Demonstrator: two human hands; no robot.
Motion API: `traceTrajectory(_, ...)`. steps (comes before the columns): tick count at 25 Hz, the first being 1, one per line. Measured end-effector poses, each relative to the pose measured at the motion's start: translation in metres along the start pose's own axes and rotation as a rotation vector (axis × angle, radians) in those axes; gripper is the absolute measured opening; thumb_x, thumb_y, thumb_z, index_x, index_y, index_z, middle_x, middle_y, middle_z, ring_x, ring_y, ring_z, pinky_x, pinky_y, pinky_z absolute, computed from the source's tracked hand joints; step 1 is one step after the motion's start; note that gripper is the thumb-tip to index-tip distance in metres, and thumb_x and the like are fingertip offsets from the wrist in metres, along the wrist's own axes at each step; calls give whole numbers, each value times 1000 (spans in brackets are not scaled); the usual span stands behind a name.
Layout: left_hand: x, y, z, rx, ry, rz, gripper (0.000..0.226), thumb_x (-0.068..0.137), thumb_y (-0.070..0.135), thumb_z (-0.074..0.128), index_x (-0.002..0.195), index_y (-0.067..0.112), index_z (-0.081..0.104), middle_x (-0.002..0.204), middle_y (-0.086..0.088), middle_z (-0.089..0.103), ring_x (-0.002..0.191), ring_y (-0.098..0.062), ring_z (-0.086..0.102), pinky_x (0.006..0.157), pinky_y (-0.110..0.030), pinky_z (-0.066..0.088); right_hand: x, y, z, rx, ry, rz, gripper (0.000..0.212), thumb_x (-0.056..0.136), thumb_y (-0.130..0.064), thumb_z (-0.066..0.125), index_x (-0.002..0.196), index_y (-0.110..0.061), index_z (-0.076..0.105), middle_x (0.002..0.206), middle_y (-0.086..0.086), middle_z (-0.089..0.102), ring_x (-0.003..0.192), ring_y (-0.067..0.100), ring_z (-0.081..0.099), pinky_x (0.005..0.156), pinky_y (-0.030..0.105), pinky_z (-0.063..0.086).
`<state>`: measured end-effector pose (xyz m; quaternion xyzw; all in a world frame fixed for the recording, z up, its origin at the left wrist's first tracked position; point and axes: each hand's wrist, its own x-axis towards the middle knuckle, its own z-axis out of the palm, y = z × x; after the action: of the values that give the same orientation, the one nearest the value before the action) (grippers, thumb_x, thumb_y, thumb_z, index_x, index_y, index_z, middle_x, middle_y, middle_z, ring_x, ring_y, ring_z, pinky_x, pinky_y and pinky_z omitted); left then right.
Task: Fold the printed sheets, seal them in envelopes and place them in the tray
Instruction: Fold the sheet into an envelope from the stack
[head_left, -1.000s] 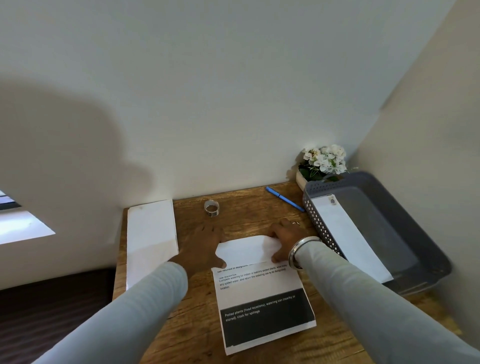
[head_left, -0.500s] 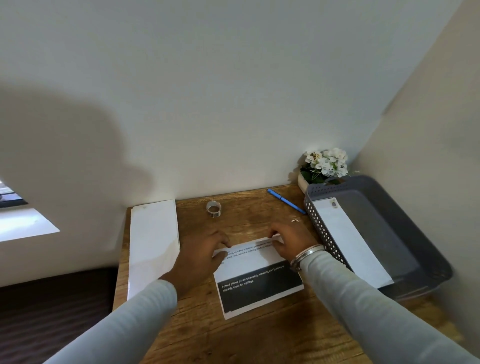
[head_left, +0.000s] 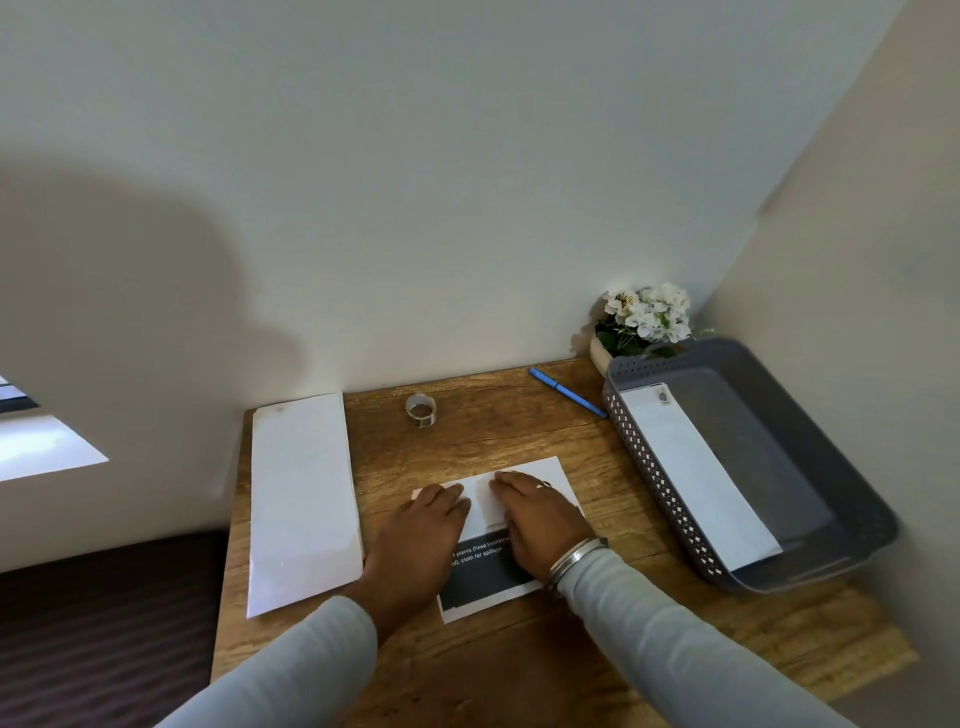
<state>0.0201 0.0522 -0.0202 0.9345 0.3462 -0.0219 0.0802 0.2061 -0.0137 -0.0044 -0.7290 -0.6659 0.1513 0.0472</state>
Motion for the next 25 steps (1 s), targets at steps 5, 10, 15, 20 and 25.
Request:
traceTrajectory(5, -2, -1, 2, -29, 8, -43, 56, 105, 32, 47, 156, 21, 28, 165, -3, 22, 151, -26, 21, 120, -42, 24, 7, -9, 15, -113, -57, 27, 78, 89, -15, 56, 156, -18, 17, 164, 3, 15, 151, 25, 13, 122, 42, 18)
traceTrajectory(10, -1, -2, -7, -29, 13, -63, 53, 107, 37, 39, 156, 22, 28, 165, 0, 22, 151, -24, 21, 121, -40, 21, 9, 40, -7, -123, 13, 222, 65, 91, -19, 48, 153, -21, 26, 160, -2, 27, 146, 23, 26, 116, 42, 32)
traceTrajectory(15, 27, 19, -14, 36, -28, 13, 68, 94, 20, 63, 154, 15, 30, 160, -8, 30, 146, -29, 27, 118, -45, 28, 8, 40, -13, -102, -46, 238, 65, 94, -25, 49, 154, -21, 24, 161, -4, 24, 147, 22, 21, 118, 43, 28)
traceTrajectory(20, 43, 28, -17, 29, -9, 42, 62, 94, 21, 65, 150, 14, 38, 153, -8, 41, 140, -28, 37, 115, -43, 32, 7, 44, -13, -94, -60, 238, 63, 98, -28, 44, 156, -23, 19, 163, -5, 17, 150, 22, 14, 120, 44, 23)
traceTrajectory(25, 5, -19, -7, -74, 51, -119, 55, 101, 46, 48, 150, 21, 43, 156, 1, 42, 143, -23, 36, 117, -40, 29, 6, 44, -9, -97, -47, 236, 62, 97, -28, 44, 155, -22, 22, 162, -4, 20, 149, 22, 17, 119, 44, 25)
